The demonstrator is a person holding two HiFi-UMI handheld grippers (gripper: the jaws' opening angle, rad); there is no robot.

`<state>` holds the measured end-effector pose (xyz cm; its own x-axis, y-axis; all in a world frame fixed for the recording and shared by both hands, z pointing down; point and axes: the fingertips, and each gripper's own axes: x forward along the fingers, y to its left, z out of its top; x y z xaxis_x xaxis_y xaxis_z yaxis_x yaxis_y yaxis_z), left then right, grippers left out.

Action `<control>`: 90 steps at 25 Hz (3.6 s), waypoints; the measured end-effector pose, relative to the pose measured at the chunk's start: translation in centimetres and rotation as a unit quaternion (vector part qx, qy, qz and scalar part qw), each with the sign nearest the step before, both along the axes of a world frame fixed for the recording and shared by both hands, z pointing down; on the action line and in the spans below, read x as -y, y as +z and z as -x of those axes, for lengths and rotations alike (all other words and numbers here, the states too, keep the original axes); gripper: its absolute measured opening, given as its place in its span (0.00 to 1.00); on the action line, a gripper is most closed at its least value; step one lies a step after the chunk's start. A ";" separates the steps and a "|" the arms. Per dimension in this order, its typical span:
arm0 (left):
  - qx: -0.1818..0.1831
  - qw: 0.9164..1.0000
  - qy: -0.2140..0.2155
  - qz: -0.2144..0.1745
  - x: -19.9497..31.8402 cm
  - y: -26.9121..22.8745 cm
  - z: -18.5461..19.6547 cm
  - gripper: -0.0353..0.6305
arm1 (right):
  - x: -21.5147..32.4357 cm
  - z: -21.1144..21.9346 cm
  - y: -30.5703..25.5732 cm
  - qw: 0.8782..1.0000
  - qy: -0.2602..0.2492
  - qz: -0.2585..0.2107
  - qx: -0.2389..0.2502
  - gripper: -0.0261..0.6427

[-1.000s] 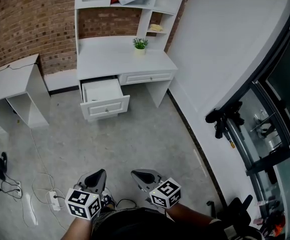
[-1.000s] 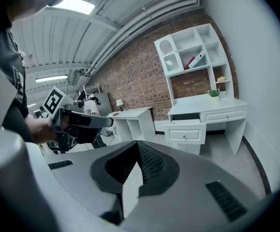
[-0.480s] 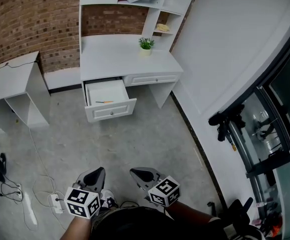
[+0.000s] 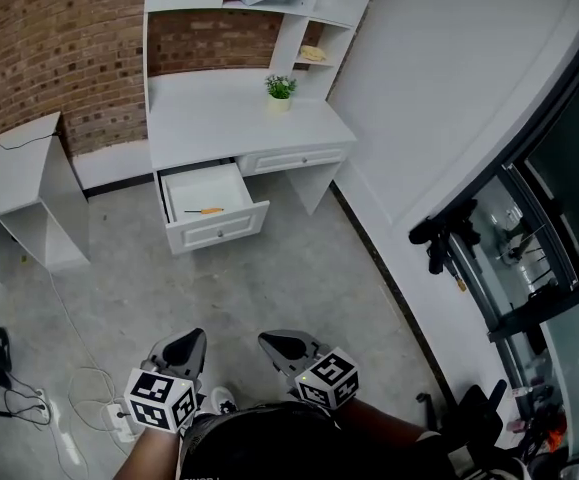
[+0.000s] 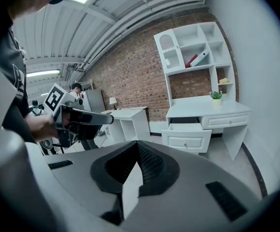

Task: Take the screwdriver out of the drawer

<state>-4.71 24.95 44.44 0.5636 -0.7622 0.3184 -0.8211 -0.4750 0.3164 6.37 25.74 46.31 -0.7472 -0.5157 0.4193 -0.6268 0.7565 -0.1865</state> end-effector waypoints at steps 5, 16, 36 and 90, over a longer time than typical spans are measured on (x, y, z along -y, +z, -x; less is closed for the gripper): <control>-0.004 1.000 0.011 -0.002 1.2 0.2 0.8 0.08 | 0.9 0.6 0.0 1.000 0.012 0.001 -0.005 0.05; -0.003 1.000 0.025 0.010 2.5 0.8 1.7 0.08 | 1.5 1.5 0.5 1.000 0.014 0.007 -0.011 0.05; 0.019 1.000 -0.002 0.022 7.4 1.4 0.5 0.08 | 8.9 1.0 0.7 1.000 -0.004 0.009 0.019 0.05; 0.053 0.991 -0.113 0.056 29.5 1.2 -6.3 0.08 | 34.9 -6.8 1.0 0.993 -0.091 0.031 0.065 0.05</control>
<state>1.64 -4.57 45.61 0.3417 -0.8222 0.4552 -0.9338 -0.2422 0.2635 13.17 -9.19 47.31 -0.8758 -0.3428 0.3398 -0.4477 0.8401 -0.3064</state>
